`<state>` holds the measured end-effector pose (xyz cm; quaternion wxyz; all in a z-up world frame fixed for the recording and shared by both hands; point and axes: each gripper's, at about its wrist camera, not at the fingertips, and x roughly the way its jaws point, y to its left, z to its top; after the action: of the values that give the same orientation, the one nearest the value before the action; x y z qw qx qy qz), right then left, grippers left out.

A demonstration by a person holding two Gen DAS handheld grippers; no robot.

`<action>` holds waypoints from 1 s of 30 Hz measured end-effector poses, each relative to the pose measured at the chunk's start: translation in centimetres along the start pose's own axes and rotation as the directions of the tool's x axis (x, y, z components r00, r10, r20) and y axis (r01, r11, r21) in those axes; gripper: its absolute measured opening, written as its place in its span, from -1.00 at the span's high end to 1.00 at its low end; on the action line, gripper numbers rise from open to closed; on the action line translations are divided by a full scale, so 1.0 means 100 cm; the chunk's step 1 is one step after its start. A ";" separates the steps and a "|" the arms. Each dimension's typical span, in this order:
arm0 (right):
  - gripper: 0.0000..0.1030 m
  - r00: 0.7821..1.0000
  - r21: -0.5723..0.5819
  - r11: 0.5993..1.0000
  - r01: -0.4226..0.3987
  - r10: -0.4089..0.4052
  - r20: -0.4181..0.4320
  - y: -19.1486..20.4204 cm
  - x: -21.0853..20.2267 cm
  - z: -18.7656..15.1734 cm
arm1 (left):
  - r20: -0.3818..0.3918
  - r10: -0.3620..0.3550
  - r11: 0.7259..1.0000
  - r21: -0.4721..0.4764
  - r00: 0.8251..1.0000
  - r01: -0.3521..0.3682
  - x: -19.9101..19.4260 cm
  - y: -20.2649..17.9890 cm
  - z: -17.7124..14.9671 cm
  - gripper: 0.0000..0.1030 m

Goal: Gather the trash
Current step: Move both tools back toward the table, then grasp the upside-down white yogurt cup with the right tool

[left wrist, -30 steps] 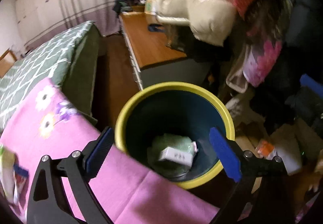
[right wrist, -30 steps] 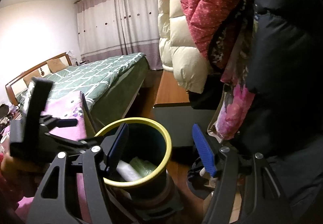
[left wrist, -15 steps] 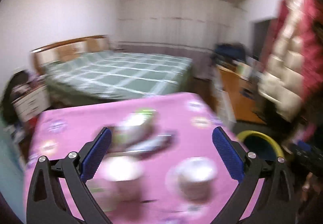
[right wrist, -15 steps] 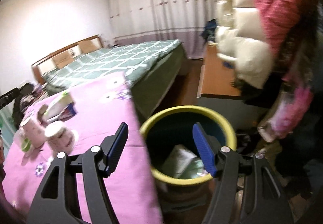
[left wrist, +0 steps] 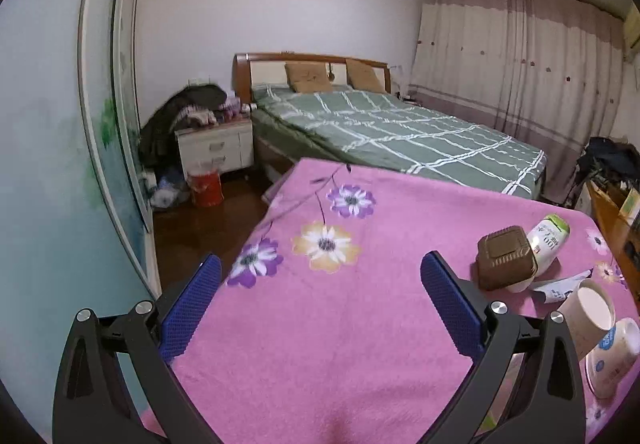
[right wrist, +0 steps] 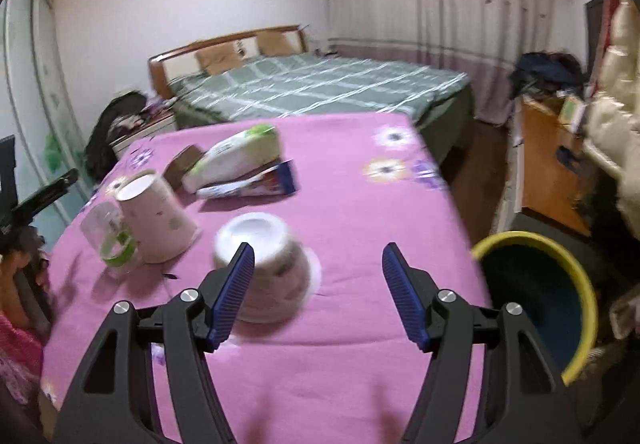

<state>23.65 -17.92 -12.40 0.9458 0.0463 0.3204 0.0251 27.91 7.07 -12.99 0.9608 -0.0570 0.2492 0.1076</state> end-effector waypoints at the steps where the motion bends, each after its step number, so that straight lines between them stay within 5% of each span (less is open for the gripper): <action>1: -0.23 0.999 0.010 1.000 -0.029 0.029 -0.021 0.005 0.009 0.001 | -0.008 -0.001 1.000 -0.006 1.000 0.001 0.003 0.003 -0.001 -0.91; 21: -0.52 0.983 0.010 1.000 -0.029 0.030 -0.181 0.034 0.088 0.002 | -0.005 0.031 0.999 0.017 1.000 -0.031 0.001 -0.013 -0.008 -0.91; 30: -0.50 0.989 0.021 1.000 0.001 0.002 -0.146 0.029 0.081 0.003 | -0.009 0.030 0.999 0.026 1.000 -0.030 -0.003 -0.016 -0.007 -0.91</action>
<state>30.20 -14.40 -16.77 0.9194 0.0545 0.3888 0.0250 27.66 5.38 -13.38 0.9586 -0.0412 0.2558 0.1184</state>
